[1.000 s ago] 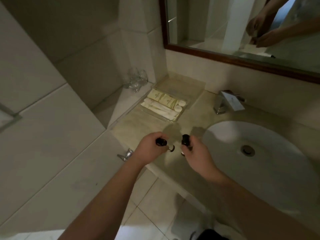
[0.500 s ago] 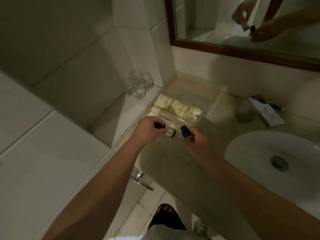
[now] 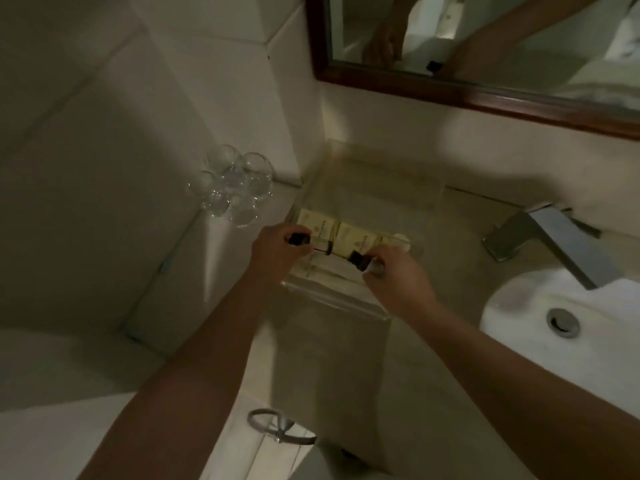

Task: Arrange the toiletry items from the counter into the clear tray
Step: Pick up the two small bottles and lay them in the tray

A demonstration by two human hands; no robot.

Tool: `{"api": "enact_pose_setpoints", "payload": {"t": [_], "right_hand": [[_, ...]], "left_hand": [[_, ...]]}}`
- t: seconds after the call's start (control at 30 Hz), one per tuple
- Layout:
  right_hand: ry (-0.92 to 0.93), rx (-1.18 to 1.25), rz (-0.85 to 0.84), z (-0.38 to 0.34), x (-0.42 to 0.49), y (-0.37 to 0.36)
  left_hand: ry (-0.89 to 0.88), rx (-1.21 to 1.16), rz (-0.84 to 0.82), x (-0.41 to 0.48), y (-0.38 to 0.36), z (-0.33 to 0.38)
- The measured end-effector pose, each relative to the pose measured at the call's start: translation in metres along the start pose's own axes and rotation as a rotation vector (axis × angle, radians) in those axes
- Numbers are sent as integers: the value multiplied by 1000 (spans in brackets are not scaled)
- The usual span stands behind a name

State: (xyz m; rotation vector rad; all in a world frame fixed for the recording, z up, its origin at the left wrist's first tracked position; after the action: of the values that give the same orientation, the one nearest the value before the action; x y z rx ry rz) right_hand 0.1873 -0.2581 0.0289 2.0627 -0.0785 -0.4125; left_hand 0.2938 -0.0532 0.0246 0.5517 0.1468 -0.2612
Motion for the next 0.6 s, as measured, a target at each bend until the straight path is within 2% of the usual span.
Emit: {"api": "enact_pose_setpoints", "payload": {"t": [0.13, 0.27, 0.6], "right_hand": [[-24, -142, -5, -10, 23, -9], [-53, -202, -26, -16, 35, -18], [-43, -309, 51, -32, 43, -24]], "left_hand": [[-94, 127, -102, 22, -13, -6], [-145, 389, -77, 30, -12, -10], [-222, 510, -80, 32, -7, -12]]}}
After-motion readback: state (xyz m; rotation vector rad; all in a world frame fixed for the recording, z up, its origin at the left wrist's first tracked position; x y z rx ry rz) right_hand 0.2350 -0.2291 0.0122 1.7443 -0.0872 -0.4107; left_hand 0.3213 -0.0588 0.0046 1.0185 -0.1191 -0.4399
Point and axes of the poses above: each hand's wrist, its own x-axis towards the middle knuckle, its own y-axis out of the back of the hand, z = x × y, the point moved 7 cm from there along x, towards the middle knuckle, and after that the axes turned 10 degrees about -x, right-handed, at the moved point
